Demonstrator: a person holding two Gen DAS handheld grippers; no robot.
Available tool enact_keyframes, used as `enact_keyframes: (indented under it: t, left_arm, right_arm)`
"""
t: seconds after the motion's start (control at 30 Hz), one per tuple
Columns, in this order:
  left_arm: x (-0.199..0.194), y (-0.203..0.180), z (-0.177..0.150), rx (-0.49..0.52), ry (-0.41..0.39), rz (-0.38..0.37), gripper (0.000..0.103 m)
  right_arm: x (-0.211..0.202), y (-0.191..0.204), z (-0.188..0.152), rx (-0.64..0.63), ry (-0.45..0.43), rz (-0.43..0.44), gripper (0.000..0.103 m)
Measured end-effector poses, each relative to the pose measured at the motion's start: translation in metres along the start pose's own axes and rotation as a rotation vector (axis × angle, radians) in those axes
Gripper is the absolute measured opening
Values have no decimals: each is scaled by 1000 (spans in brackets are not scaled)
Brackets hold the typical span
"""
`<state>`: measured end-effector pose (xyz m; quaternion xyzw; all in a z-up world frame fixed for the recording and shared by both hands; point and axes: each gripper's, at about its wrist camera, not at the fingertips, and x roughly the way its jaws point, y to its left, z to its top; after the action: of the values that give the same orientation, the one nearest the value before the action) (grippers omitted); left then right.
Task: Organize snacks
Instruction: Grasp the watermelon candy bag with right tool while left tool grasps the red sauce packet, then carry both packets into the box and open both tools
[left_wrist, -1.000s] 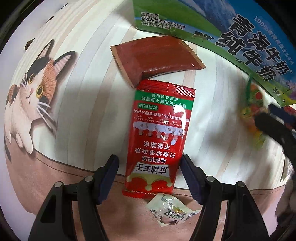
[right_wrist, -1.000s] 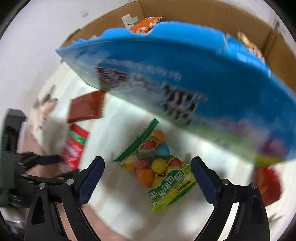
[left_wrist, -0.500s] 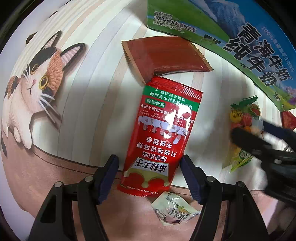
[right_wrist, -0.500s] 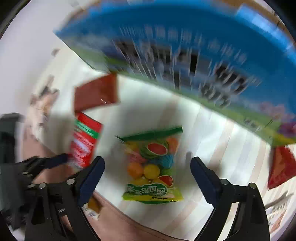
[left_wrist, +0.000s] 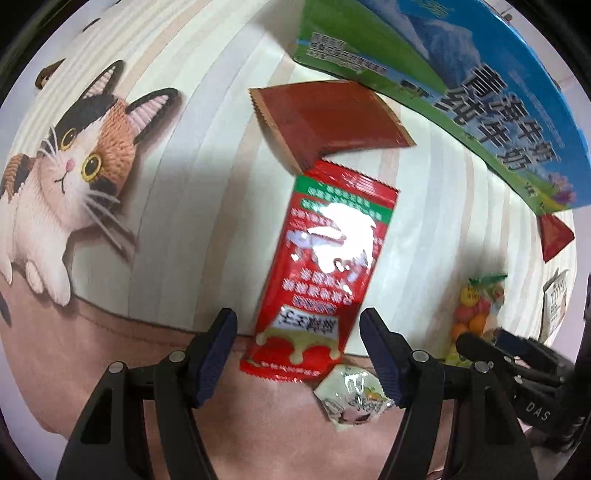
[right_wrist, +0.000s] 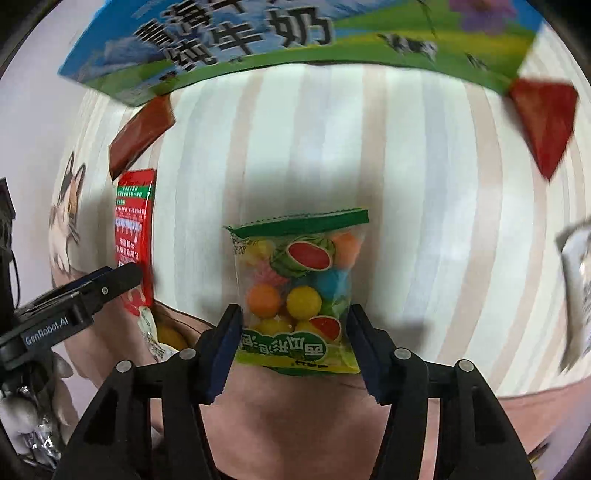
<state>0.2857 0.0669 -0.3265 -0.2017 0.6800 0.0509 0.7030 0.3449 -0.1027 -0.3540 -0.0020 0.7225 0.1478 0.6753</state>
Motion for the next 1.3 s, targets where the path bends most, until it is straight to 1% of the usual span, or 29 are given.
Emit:
enact_keyframes:
  t: [0.07, 0.17, 0.23, 0.27, 0.3, 0.33, 0.4, 0.43, 0.47, 0.53, 0.6, 0.77, 0.9, 0.93, 1.1, 1.2, 1.3]
  left_arm:
    - [-3, 3, 6, -7, 5, -2, 67]
    - [-10, 1, 14, 1, -12, -15, 67]
    - [-6, -3, 20, 10, 5, -3, 67]
    - [0, -6, 23, 30, 23, 0, 67]
    - [5, -10, 25, 48, 34, 19, 67]
    - [10, -13, 26, 70, 35, 53, 67]
    - [13, -17, 25, 94, 9, 82, 67]
    - [12, -19, 24, 102, -10, 94, 61]
    - [11, -21, 22, 107, -17, 98, 52]
    - [6, -24, 18, 102, -37, 104, 49]
    - [3, -23, 14, 100, -49, 109, 46]
    - [-23, -13, 8, 84, -91, 100, 45]
    - [-55, -8, 14, 75, -141, 72, 45]
    - [-62, -7, 9, 77, -151, 70, 45]
    - [-109, -11, 6, 92, -223, 26, 45]
    - [-137, -16, 11, 111, -253, -4, 45]
    - [-161, -21, 12, 122, -279, -47, 45]
  right_arm:
    - [0, 0, -1, 28, -11, 11, 69]
    - [2, 2, 1, 48, -22, -4, 70]
    - [3, 0, -1, 80, -29, -8, 70]
    - [6, 2, 0, 91, -32, -11, 70]
    - [10, 8, 3, 95, -33, -15, 70]
    - [11, 10, 2, 99, -38, -23, 70]
    - [12, 12, 4, 79, -43, -49, 68]
    - [15, 14, 3, 69, -47, -69, 65]
    - [18, 17, 1, 60, -54, -89, 63]
    - [22, 27, 0, 40, -73, -122, 57]
    - [25, 32, -11, 36, -91, -122, 56]
    - [23, 29, -15, 75, -115, -69, 54]
    - [13, 29, -16, 106, -137, -7, 54]
    - [8, 29, -16, 111, -145, 14, 54]
    - [-24, 42, -19, 102, -195, 98, 54]
    - [-48, 53, -21, 78, -235, 136, 54]
    - [-80, 50, -9, 57, -279, 170, 54]
